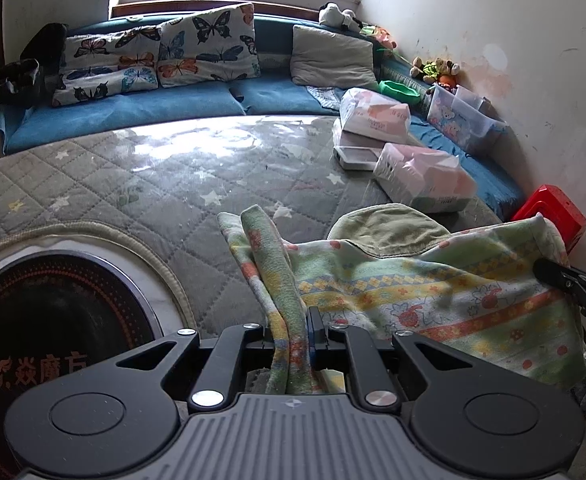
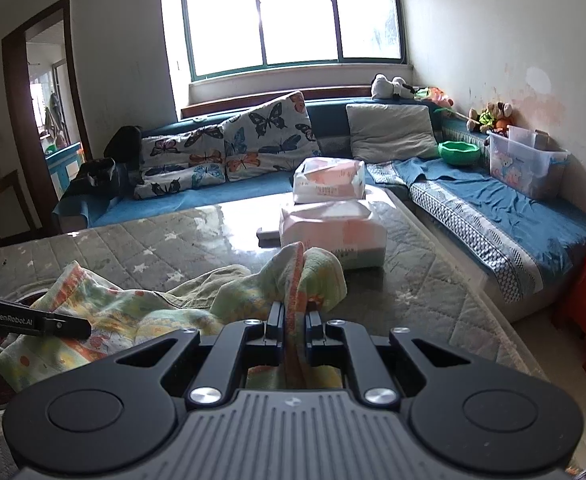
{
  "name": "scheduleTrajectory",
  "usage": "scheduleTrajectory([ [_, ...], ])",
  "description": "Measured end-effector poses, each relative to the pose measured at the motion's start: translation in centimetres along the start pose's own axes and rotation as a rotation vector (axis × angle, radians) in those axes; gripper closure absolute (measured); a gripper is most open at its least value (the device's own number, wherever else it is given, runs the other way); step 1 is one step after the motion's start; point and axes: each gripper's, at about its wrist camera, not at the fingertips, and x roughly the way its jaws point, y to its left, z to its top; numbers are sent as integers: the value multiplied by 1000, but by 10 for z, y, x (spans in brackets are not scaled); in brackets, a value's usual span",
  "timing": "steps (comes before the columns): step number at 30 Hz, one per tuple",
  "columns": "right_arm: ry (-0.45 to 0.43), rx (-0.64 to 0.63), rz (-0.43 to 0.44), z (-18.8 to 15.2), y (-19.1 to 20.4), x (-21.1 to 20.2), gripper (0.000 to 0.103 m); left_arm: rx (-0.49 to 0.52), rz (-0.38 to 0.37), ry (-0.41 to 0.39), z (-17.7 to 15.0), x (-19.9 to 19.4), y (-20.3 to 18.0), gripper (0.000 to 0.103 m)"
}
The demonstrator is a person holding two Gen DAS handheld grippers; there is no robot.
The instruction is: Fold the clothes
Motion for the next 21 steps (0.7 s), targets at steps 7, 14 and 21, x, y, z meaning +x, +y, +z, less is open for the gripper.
scheduleTrajectory([
  [7, 26, 1, -9, -8, -2, 13, 94, -6, 6, 27, -4, 9, 4, 91],
  [14, 52, 7, -25, -12, -7, 24, 93, -11, 9, 47, -7, 17, 9, 90],
  [21, 85, 14, -62, -17, -14, 37, 88, -14, 23, 63, -9, 24, 12, 83],
])
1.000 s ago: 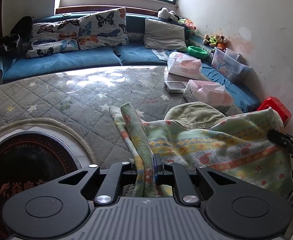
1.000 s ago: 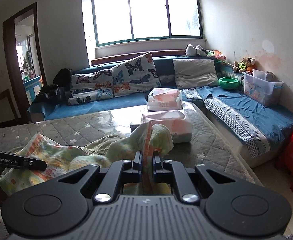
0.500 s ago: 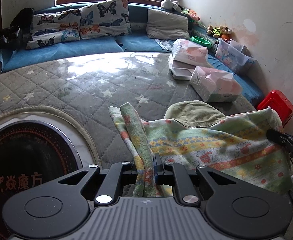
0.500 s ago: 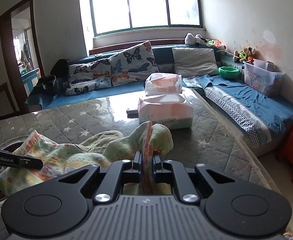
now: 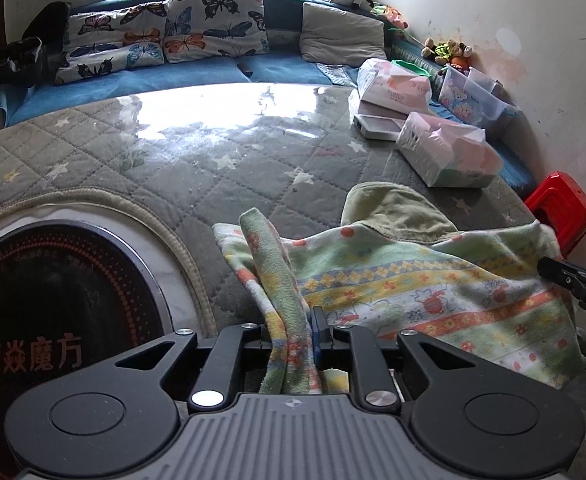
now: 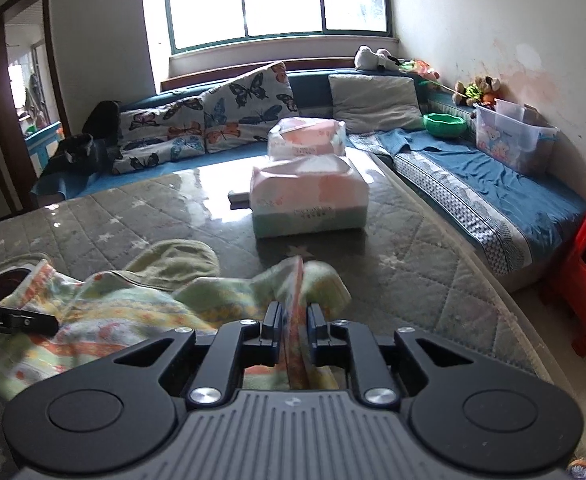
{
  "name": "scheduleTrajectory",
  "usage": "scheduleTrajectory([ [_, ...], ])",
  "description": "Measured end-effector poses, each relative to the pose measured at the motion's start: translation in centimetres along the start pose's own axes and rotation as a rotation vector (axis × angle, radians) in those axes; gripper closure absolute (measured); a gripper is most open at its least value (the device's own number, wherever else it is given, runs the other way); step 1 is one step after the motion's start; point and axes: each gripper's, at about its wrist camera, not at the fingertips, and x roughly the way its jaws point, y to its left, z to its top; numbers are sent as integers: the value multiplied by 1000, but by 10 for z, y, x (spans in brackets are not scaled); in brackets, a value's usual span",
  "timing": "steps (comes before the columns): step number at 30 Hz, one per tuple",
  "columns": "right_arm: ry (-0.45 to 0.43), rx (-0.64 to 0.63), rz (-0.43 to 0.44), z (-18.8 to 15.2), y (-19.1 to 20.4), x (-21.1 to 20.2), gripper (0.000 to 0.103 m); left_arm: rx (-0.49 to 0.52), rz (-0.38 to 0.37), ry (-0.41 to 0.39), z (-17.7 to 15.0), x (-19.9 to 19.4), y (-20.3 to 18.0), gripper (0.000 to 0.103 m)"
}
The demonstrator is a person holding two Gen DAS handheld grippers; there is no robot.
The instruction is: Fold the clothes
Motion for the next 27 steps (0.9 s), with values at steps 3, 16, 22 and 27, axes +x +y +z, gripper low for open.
scheduleTrajectory([
  [3, 9, 6, -13, -1, -3, 4, 88, 11, 18, -4, 0, 1, 0, 72],
  [16, 41, -49, 81, -6, 30, 15, 72, -45, 83, -12, -7, -4, 24, 50],
  [22, 74, -69, 127, -10, 49, 25, 69, -49, 67, -15, -16, -11, 25, 49],
  [27, 78, -63, 138, -19, 54, 21, 67, -37, 55, -19, -29, -18, 25, 49],
])
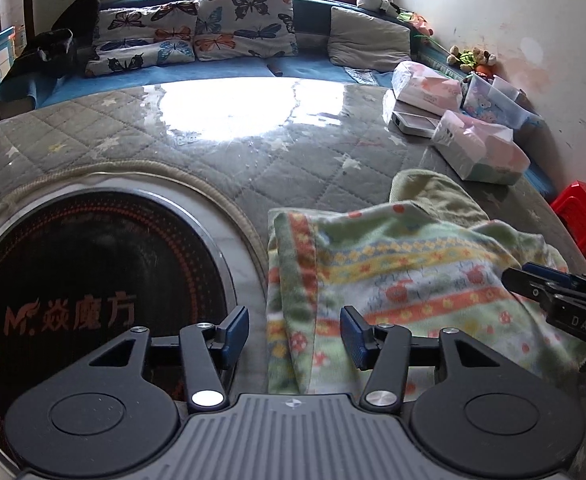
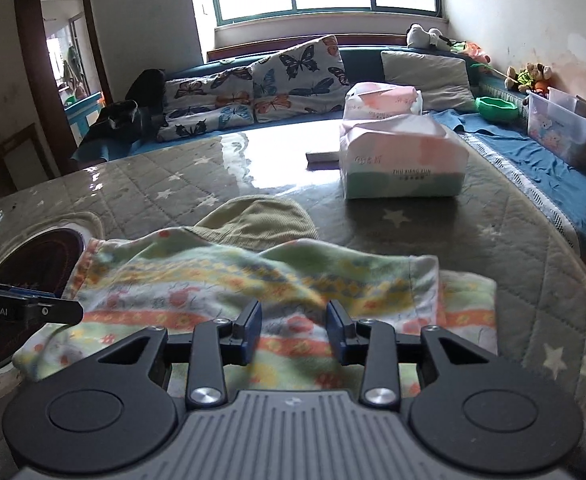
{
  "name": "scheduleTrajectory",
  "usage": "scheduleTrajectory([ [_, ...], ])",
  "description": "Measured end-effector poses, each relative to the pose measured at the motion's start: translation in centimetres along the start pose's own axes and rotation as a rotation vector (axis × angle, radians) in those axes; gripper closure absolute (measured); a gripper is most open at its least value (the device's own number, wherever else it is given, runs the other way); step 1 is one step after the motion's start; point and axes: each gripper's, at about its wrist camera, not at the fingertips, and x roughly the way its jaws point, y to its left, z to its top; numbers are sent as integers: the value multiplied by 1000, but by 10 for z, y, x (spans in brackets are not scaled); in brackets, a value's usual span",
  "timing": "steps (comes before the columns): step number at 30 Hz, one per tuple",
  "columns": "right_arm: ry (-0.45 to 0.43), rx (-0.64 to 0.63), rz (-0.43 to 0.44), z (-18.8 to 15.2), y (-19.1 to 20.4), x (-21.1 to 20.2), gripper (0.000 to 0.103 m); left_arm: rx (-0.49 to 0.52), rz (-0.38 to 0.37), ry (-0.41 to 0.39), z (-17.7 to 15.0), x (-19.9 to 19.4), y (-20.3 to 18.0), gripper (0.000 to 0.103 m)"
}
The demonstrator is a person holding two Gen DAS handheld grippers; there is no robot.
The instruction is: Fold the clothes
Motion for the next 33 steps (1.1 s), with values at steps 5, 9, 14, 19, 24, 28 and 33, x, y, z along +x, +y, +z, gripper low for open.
scheduleTrajectory([
  [5, -5, -5, 3, -6, 0, -12, 67, 20, -6, -12, -10, -6, 0, 49],
  [9, -13, 7, 13, -15, -2, -25, 67, 16, -17, -15, -17, -12, 2, 49],
  [14, -5, 32, 19, -30, -6, -36, 66, 18, -33, -23, -27, -20, 5, 49],
  [19, -4, 44, 21, -35, -8, -40, 66, 16, -53, -22, -34, -24, 7, 50],
  [24, 3, 25, 18, -37, -4, -42, 66, 44, -78, -21, -39, -29, 7, 62],
  [28, 14, 2, 17, -39, -2, -44, 66, 75, -104, -10, -41, -32, 7, 67],
  [33, 29, -24, 28, -42, 0, -50, 66, 81, -134, 11, -46, -39, 10, 72],
])
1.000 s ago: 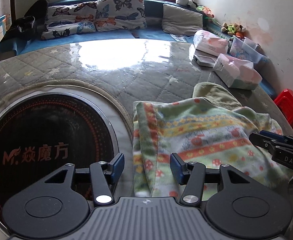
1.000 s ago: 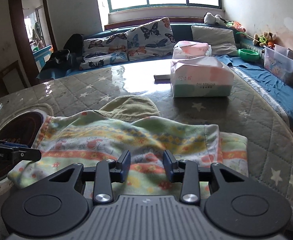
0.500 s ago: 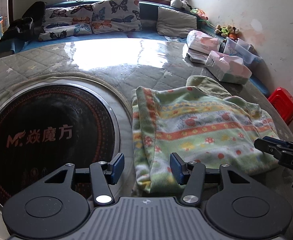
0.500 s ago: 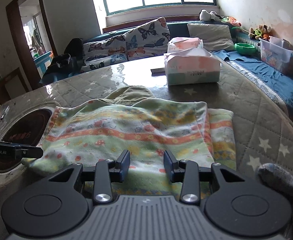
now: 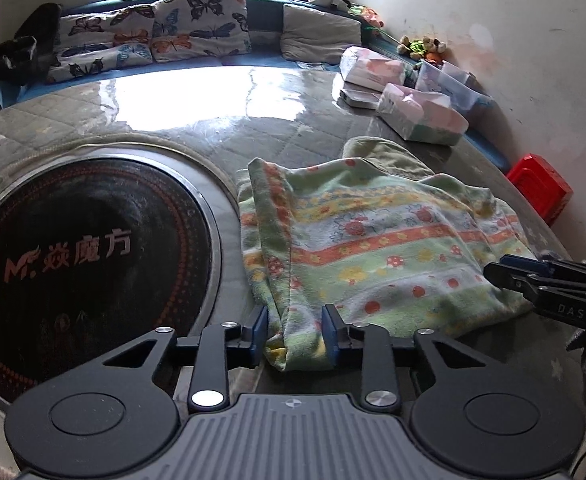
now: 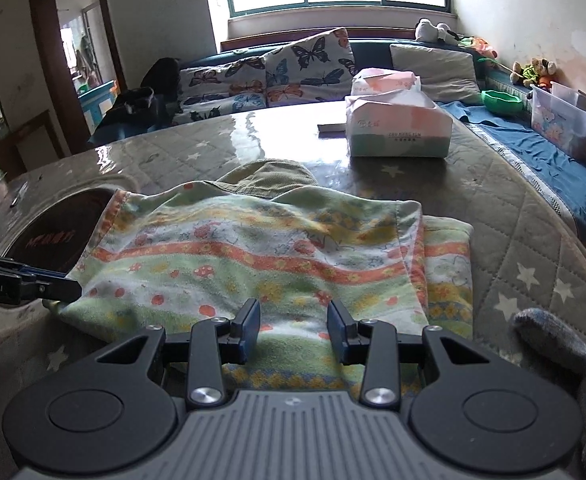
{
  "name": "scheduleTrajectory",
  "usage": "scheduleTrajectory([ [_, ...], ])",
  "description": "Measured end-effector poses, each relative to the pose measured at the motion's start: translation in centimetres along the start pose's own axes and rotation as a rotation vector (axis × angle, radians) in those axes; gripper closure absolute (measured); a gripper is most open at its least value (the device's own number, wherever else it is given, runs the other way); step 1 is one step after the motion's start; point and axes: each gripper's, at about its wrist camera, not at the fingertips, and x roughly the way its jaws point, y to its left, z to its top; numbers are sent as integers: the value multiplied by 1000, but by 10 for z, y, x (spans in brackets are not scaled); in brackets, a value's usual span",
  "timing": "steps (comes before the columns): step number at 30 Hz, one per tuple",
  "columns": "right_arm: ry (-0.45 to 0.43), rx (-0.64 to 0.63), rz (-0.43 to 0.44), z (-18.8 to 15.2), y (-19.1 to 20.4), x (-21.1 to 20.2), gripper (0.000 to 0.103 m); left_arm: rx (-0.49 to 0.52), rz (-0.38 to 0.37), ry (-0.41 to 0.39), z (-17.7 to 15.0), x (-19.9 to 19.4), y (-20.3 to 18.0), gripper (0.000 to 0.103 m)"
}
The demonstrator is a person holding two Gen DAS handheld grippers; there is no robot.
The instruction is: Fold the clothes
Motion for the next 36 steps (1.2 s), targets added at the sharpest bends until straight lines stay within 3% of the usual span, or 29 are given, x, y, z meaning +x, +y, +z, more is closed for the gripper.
scheduleTrajectory([
  [12, 30, -37, 23, -5, 6, -18, 64, 14, -32, 37, -16, -20, 5, 69],
  [20, -31, -22, 14, 25, 5, -6, 64, 5, -18, -36, 8, -27, 6, 70],
  [31, -5, -27, -3, 53, 13, 49, 66, -30, -58, -64, 47, 14, -2, 70],
  [36, 7, -20, -17, 53, 11, 61, 65, -62, -25, -39, 55, 36, 7, 71],
])
